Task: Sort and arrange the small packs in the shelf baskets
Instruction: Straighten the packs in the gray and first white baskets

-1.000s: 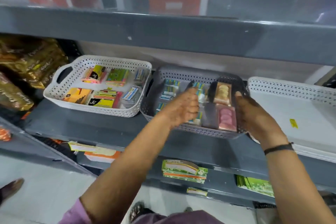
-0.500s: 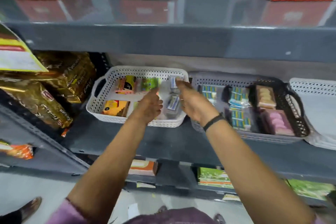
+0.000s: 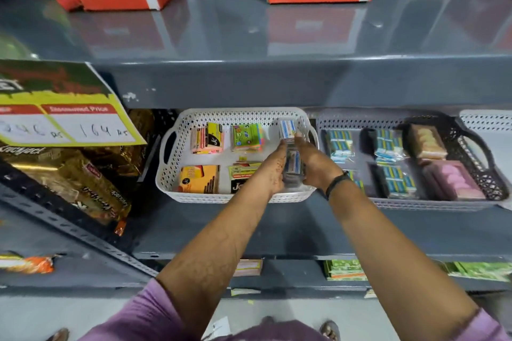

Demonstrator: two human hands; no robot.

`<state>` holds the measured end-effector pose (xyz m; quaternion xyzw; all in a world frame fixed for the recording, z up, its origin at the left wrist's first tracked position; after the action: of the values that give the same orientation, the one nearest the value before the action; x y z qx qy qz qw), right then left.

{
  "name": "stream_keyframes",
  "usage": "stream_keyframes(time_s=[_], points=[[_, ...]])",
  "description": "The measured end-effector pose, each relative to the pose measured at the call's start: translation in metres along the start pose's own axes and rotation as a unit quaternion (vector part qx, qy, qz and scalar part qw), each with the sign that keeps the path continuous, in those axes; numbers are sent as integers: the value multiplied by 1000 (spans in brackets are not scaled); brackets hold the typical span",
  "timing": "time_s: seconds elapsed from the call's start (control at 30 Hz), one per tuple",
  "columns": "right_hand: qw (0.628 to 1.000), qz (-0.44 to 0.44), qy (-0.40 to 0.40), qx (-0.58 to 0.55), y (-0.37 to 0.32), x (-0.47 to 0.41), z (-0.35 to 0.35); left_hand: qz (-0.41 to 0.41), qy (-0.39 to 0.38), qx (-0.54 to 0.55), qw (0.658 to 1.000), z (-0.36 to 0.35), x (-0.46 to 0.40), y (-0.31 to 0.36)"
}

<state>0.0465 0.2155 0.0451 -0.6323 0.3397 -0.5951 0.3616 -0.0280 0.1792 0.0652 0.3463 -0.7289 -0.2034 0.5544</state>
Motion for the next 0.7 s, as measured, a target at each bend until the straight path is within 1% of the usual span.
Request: stream_keyframes(time_s=[0.1,0.13,0.17,0.2,0.23,0.3,0.33,0.37,0.4,0.43,0.47,0.5,0.57,0.6,0.67,0.7], points=[[1000,8,-2,30,18,-32,13,-3,26,-40,999,5,-3,2],[1000,12,-10,23,27,-48,17,-12,20,-64,998,4,5,5],[1000,23,-11,17,26,-45,18,-17,1,-83,996,3,13,8],[999,35,-10,11,17,-27,17,-29,-20,-104,994,5,20,11],[998,59,-4,26,1,3,11,-41,-24,-117,992,10,23,14],[988,119,21,93,-23,48,5,-68,-13,-111,991,28,30,22],[982,154,33,104,-29,54,6,-82,-8,-102,991,41,32,26],[975,180,65,117,-30,55,11,-98,12,-112,989,55,35,32],[967,198,85,133,-32,58,10,-113,54,-144,982,72,36,37],[965,206,81,144,-33,61,3,-118,113,-190,968,88,35,41],[964,204,56,159,-31,59,-5,-108,169,-241,950,103,33,42],[964,192,15,181,-25,54,-15,-85,196,-278,936,113,30,40],[952,149,-65,261,-14,53,-35,-45,193,-315,928,118,28,35],[936,128,-90,314,-10,53,-44,-34,188,-317,929,117,28,33],[907,111,-99,394,-6,53,-53,-21,188,-321,928,117,25,27],[904,103,-100,402,-5,51,-56,-21,187,-315,930,117,21,25]])
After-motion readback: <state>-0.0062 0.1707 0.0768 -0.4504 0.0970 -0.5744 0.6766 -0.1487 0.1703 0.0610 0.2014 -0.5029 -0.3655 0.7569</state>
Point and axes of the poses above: each hand's wrist, its own x-axis away from the middle knuckle, its own z-axis out of the back of the hand, y = z × x, the point moved 5 cm from there along -x, towards the middle knuckle, and after that the axes turned 3 degrees about z, right-handed, at the moved point
